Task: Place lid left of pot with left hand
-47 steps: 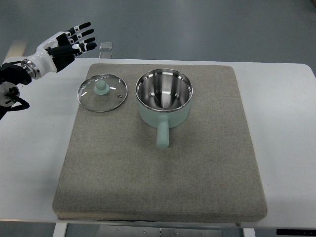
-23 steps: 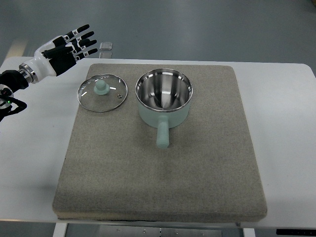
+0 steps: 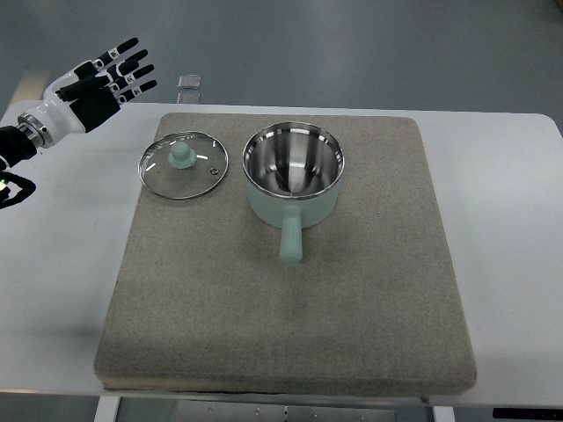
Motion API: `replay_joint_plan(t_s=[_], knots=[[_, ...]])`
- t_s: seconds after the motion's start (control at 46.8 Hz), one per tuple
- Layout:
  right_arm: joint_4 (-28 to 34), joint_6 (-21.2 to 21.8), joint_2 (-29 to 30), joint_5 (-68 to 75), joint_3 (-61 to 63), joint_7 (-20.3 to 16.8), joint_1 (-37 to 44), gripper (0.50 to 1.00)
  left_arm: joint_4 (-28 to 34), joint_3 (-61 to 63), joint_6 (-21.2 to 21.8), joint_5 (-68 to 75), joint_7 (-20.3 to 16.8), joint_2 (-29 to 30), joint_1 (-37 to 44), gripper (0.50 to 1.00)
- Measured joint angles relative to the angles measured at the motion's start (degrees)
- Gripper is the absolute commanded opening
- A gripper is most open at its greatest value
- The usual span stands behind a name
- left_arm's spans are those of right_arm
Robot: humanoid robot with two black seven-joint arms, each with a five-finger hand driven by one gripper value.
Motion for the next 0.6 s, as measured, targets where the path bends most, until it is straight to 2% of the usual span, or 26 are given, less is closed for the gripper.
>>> replay_joint_plan(t_s=[0.235, 0.599], knots=[[0.0, 0.0, 0.0, 0.0, 0.0, 0.0, 0.0, 0.921, 3.2, -0.1, -0.1, -0.1, 0.0, 0.0, -0.2, 0.996], [0.0, 0.1, 0.0, 0.0, 0.1, 0.0, 0.0, 0.921, 2.9, 0.0, -0.3, -1.4, 0.0, 0.0, 0.1, 0.996]])
